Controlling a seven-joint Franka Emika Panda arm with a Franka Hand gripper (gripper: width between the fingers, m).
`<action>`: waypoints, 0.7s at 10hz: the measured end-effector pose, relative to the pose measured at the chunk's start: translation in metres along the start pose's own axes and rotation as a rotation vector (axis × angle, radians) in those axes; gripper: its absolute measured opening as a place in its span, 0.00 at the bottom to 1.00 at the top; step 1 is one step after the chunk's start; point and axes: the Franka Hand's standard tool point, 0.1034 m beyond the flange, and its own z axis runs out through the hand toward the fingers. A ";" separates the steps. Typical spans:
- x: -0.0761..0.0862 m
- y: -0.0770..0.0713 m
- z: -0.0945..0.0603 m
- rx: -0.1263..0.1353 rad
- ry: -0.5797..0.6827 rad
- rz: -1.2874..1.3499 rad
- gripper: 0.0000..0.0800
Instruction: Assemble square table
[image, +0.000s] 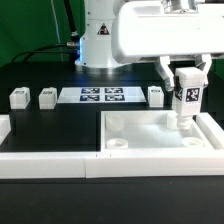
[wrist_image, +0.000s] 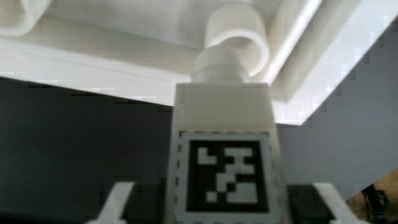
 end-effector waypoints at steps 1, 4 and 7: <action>-0.004 -0.002 0.004 0.003 -0.007 -0.001 0.36; -0.005 -0.006 0.012 0.008 -0.013 -0.005 0.36; 0.000 -0.007 0.017 0.009 -0.006 -0.007 0.36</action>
Offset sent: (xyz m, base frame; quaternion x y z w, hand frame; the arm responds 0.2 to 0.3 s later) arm 0.0209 0.0089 -0.0106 -0.0089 0.0027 0.0228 0.9997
